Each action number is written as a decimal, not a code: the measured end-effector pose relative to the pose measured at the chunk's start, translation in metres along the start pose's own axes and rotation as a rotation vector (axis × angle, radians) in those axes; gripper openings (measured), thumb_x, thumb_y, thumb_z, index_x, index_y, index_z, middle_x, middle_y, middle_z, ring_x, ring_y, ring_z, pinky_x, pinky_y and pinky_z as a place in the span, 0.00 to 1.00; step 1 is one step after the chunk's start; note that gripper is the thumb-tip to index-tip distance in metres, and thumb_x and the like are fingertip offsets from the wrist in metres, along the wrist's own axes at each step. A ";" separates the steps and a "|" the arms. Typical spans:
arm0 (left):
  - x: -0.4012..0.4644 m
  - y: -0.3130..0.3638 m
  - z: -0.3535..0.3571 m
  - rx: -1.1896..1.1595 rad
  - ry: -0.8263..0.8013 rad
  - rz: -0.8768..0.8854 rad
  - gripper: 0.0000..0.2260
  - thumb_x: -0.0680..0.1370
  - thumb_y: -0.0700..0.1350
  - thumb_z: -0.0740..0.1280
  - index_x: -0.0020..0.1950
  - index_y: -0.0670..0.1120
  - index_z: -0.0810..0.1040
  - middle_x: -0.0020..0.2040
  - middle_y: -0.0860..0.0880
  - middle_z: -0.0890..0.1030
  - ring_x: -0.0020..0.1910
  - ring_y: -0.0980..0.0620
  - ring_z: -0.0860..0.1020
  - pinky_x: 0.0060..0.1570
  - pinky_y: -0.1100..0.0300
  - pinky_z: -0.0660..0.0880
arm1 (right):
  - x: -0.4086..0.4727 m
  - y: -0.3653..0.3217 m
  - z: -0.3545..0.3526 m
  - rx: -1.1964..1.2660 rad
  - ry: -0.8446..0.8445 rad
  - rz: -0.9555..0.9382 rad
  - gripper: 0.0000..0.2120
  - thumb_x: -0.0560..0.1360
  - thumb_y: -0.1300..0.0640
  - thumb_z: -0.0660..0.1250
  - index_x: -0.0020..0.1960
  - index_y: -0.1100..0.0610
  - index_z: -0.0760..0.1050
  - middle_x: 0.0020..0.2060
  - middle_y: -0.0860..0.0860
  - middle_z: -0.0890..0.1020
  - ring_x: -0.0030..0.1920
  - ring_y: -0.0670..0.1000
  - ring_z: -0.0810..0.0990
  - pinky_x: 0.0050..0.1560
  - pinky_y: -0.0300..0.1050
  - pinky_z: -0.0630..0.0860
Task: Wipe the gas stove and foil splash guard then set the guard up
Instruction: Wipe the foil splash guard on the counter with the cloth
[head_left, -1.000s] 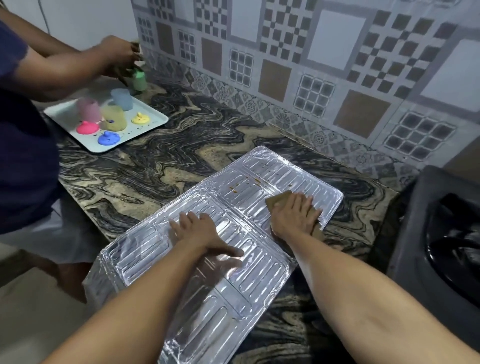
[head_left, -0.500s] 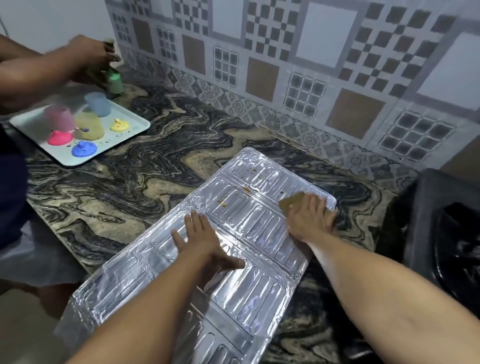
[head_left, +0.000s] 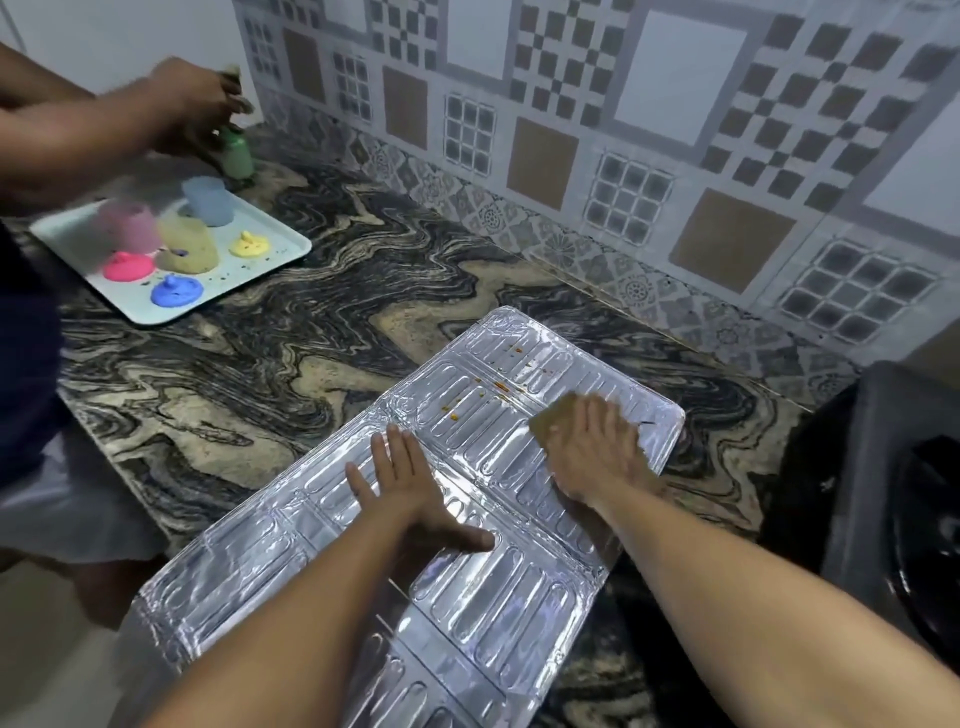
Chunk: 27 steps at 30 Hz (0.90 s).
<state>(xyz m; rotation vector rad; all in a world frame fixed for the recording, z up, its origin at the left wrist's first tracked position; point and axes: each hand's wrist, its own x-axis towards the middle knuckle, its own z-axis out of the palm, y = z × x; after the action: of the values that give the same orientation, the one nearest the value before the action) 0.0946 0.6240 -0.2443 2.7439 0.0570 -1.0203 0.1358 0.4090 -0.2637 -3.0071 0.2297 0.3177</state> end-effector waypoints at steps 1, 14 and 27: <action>0.000 0.001 0.000 0.004 -0.002 -0.005 0.74 0.52 0.77 0.68 0.69 0.38 0.22 0.67 0.40 0.18 0.67 0.39 0.20 0.63 0.30 0.28 | -0.009 -0.010 0.002 -0.012 -0.005 -0.074 0.31 0.82 0.44 0.40 0.79 0.58 0.36 0.78 0.56 0.39 0.78 0.58 0.37 0.75 0.60 0.35; 0.004 -0.002 0.002 0.014 0.003 -0.006 0.75 0.51 0.77 0.69 0.70 0.38 0.22 0.68 0.41 0.19 0.66 0.40 0.19 0.62 0.31 0.27 | 0.048 0.003 -0.001 -0.016 0.054 -0.038 0.33 0.80 0.41 0.38 0.79 0.58 0.42 0.79 0.55 0.45 0.78 0.58 0.40 0.75 0.64 0.41; -0.004 -0.003 -0.004 -0.058 0.083 0.014 0.73 0.52 0.71 0.75 0.74 0.40 0.28 0.73 0.44 0.25 0.72 0.43 0.26 0.68 0.35 0.30 | 0.007 -0.041 0.015 -0.038 0.033 -0.457 0.32 0.82 0.43 0.42 0.79 0.60 0.43 0.79 0.57 0.46 0.79 0.56 0.43 0.77 0.58 0.41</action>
<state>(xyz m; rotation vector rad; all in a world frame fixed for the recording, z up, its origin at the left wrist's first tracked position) 0.0939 0.6277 -0.2397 2.7287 0.0791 -0.8866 0.1461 0.4498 -0.2756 -2.9836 -0.4601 0.2262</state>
